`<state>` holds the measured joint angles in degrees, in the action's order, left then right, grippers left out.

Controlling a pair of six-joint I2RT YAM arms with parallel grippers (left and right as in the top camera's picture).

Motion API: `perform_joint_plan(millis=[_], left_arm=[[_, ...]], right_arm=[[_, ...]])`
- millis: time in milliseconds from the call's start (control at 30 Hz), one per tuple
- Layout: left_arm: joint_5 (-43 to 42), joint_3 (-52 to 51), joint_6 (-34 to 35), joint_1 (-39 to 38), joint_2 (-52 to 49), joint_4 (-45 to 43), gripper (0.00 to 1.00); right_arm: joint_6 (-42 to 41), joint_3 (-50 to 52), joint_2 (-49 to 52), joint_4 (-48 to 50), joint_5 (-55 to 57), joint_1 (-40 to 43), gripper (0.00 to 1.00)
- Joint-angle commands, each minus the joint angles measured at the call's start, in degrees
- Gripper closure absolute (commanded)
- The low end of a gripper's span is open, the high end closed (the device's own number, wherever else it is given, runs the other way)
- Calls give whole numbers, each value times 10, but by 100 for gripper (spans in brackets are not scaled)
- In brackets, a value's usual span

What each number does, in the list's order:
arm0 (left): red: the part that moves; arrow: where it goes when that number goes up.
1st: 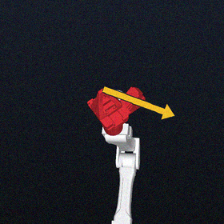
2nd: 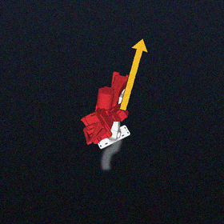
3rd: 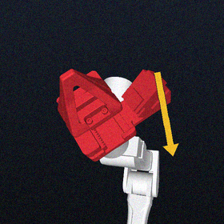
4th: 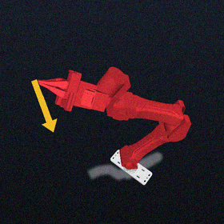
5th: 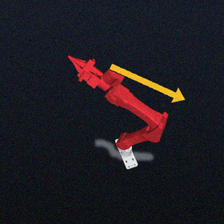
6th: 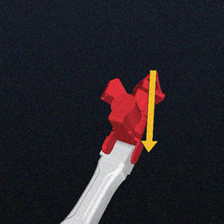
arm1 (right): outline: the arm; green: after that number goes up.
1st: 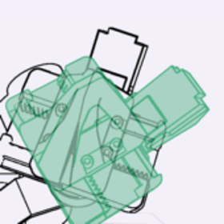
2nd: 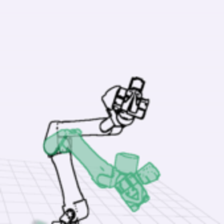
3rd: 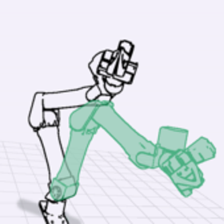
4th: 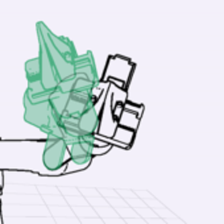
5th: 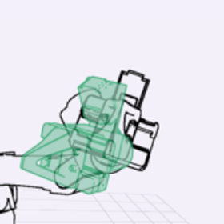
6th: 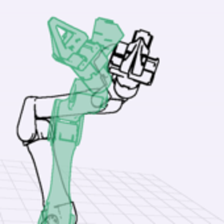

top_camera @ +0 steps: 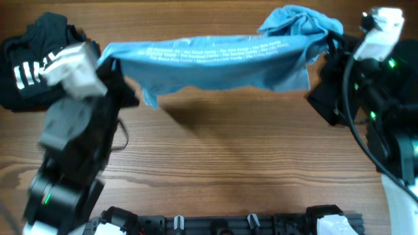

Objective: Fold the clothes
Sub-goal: 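Grasp the shirt's other edge with the left gripper and stretch it apart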

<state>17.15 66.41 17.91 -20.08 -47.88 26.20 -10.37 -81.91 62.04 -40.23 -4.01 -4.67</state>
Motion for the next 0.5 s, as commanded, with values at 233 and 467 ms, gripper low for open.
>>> perform_joint_plan(millis=[233, 467], left_arm=[[-17, 10, 96, -26, 9, 132, 96], [-17, 10, 96, -26, -108, 152, 96]], right_arm=[[-36, -6, 6, -148, -38, 3, 96], [-36, -6, 80, -172, -38, 3, 96]])
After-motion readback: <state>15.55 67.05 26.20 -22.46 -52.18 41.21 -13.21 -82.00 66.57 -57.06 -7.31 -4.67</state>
